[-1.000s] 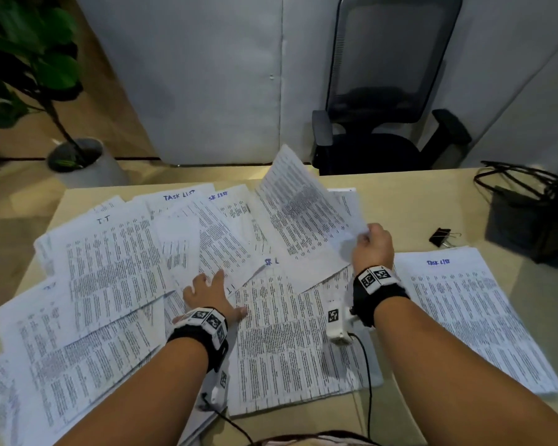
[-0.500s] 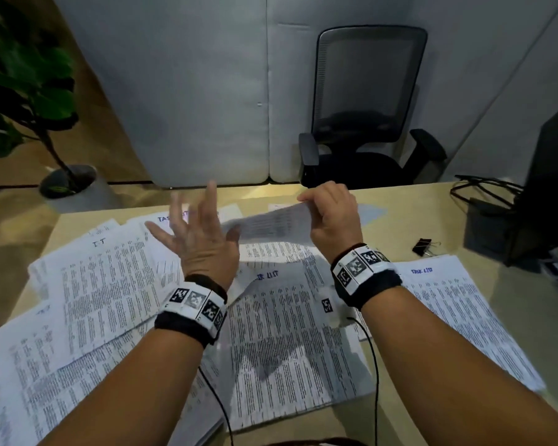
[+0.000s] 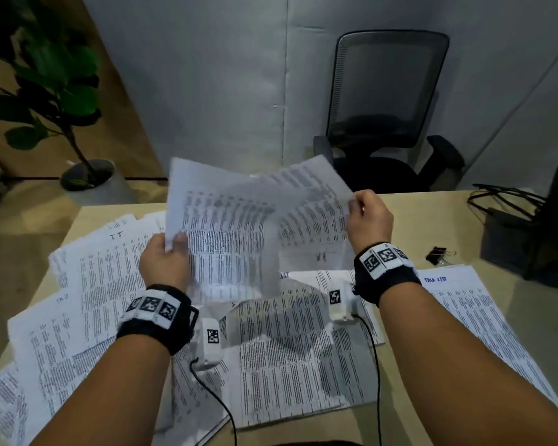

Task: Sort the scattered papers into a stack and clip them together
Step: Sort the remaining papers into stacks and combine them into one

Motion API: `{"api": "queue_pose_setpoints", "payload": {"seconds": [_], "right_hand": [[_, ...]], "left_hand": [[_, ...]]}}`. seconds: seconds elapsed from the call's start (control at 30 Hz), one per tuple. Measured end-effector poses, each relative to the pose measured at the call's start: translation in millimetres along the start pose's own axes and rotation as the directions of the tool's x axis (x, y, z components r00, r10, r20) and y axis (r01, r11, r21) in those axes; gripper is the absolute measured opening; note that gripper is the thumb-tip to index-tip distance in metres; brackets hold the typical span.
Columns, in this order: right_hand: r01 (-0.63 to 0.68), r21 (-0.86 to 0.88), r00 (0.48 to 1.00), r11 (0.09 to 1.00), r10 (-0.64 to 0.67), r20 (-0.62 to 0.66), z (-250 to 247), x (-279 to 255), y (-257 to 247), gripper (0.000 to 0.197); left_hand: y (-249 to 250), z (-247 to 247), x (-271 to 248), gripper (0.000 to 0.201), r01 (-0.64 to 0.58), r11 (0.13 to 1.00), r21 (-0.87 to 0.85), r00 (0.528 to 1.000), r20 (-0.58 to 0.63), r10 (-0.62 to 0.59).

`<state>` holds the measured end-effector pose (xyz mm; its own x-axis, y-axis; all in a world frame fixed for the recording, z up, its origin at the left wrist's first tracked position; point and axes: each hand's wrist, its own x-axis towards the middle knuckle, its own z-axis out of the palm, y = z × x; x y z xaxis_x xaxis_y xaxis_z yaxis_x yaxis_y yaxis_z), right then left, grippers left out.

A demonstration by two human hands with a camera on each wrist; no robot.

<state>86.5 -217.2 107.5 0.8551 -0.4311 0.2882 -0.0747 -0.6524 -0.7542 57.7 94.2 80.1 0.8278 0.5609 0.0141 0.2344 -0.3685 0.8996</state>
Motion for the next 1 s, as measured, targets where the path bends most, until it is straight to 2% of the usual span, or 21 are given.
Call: {"api": "queue_pose_setpoints", "payload": {"seconds": [0.07, 0.1, 0.13, 0.2, 0.27, 0.3, 0.37, 0.4, 0.43, 0.5, 0.57, 0.63, 0.73, 0.8, 0.83, 0.87, 0.93, 1.0], "right_hand": [[-0.120, 0.066, 0.993, 0.991, 0.120, 0.017, -0.6, -0.1, -2.2, 0.013], [-0.145, 0.057, 0.989, 0.988, 0.142, 0.044, 0.2, -1.5, -2.5, 0.014], [-0.134, 0.004, 0.987, 0.991, 0.133, 0.087, 1.2, -3.1, -2.2, 0.014], [-0.028, -0.201, 0.973, 0.979, 0.073, 0.218, 2.7, -5.9, -2.4, 0.014], [0.131, -0.387, 0.933, 0.913, 0.018, 0.359, 5.2, -7.7, -3.2, 0.020], [0.207, -0.422, 0.905, 0.883, -0.009, 0.426, 7.0, -8.7, -4.8, 0.022], [0.358, -0.405, 0.825, 0.841, -0.082, 0.559, 10.8, -11.9, -11.2, 0.027], [0.428, -0.366, 0.777, 0.826, -0.129, 0.617, 12.7, -13.5, -15.8, 0.026], [0.476, -0.329, 0.732, 0.816, -0.160, 0.662, 13.5, -15.4, -21.7, 0.023], [0.554, -0.272, 0.658, 0.787, -0.214, 0.722, 13.5, -17.7, -33.9, 0.018], [0.635, -0.203, 0.589, 0.745, -0.297, 0.752, 13.1, -19.5, -43.3, 0.016], [0.736, -0.195, 0.548, 0.649, -0.401, 0.734, 13.6, -19.9, -47.8, 0.028], [0.820, -0.179, 0.515, 0.544, -0.562, 0.647, 12.6, -20.6, -55.4, 0.036], [0.844, -0.134, 0.477, 0.519, -0.613, 0.630, 10.8, -24.2, -64.7, 0.033], [0.845, -0.123, 0.480, 0.521, -0.636, 0.604, 9.4, -25.4, -68.6, 0.031], [0.831, -0.116, 0.508, 0.545, -0.656, 0.558, 8.8, -24.7, -68.7, 0.028], [0.740, -0.124, 0.639, 0.661, -0.632, 0.439, 9.2, -18.8, -55.3, 0.021], [0.575, -0.114, 0.795, 0.810, -0.519, 0.315, 11.2, -11.6, -26.9, 0.016]], "left_hand": [[-14.6, -1.5, 4.0, 0.045, 0.140, 0.990, -0.012, 0.988, 0.071, -0.138], [-21.1, -2.3, 2.7, 0.051, 0.181, 0.983, 0.005, 0.979, 0.098, -0.181], [-23.3, -2.8, -0.4, 0.048, 0.190, 0.982, 0.002, 0.976, 0.112, -0.189], [-23.5, -3.5, -4.3, 0.030, 0.130, 0.991, -0.024, 0.982, 0.140, -0.126], [-21.0, -4.1, -5.2, 0.028, -0.003, 1.000, 0.026, 0.972, 0.237, -0.003], [-20.1, -4.1, -5.7, 0.028, -0.086, 0.995, 0.057, 0.951, 0.303, 0.065], [-15.5, -4.0, -5.6, 0.010, -0.340, 0.930, 0.138, 0.873, 0.414, 0.258], [-12.4, -3.5, -6.4, 0.003, -0.502, 0.841, 0.201, 0.806, 0.461, 0.370], [-8.4, -1.9, -9.4, 0.011, -0.633, 0.729, 0.259, 0.731, 0.509, 0.455], [6.9, 0.0, -18.7, 0.012, -0.773, 0.548, 0.320, 0.621, 0.560, 0.549], [23.1, 1.1, -27.1, 0.010, -0.841, 0.408, 0.354, 0.539, 0.598, 0.593], [34.3, 3.2, -31.8, 0.013, -0.866, 0.325, 0.380, 0.500, 0.629, 0.596], [48.2, 8.5, -36.6, 0.010, -0.897, 0.266, 0.354, 0.439, 0.641, 0.629], [51.0, 14.2, -38.8, 0.017, -0.914, 0.288, 0.285, 0.406, 0.652, 0.640], [50.8, 15.8, -39.0, 0.021, -0.900, 0.349, 0.263, 0.432, 0.646, 0.629], [48.3, 16.8, -37.1, 0.024, -0.861, 0.434, 0.265, 0.496, 0.628, 0.600], [38.5, 15.0, -29.7, 0.025, -0.723, 0.618, 0.311, 0.665, 0.557, 0.498], [18.5, 10.4, -20.2, 0.016, -0.526, 0.794, 0.305, 0.814, 0.450, 0.366]]}}
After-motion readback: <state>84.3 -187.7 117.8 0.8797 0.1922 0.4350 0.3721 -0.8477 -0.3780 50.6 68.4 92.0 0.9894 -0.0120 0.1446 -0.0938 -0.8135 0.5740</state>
